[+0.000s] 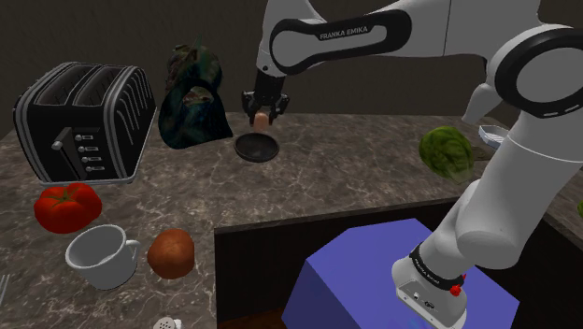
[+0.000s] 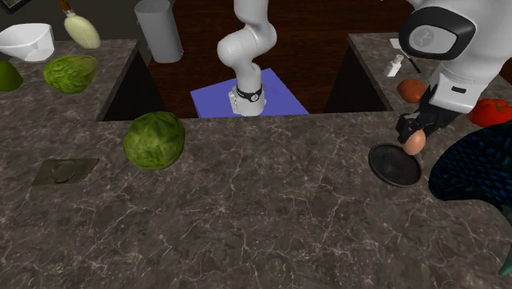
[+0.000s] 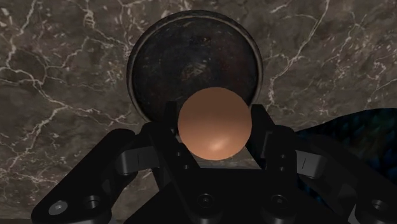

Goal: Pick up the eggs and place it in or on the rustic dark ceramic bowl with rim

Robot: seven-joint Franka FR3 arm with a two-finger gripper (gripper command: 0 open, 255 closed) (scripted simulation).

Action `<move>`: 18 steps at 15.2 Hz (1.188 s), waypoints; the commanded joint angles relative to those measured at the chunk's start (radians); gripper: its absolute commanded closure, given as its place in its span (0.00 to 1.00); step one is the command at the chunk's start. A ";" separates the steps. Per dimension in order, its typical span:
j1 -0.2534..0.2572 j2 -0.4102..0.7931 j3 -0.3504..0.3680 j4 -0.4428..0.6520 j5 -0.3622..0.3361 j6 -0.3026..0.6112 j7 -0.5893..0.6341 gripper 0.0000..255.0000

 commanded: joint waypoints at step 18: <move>0.002 0.039 -0.001 -0.085 -0.006 0.125 0.002 0.00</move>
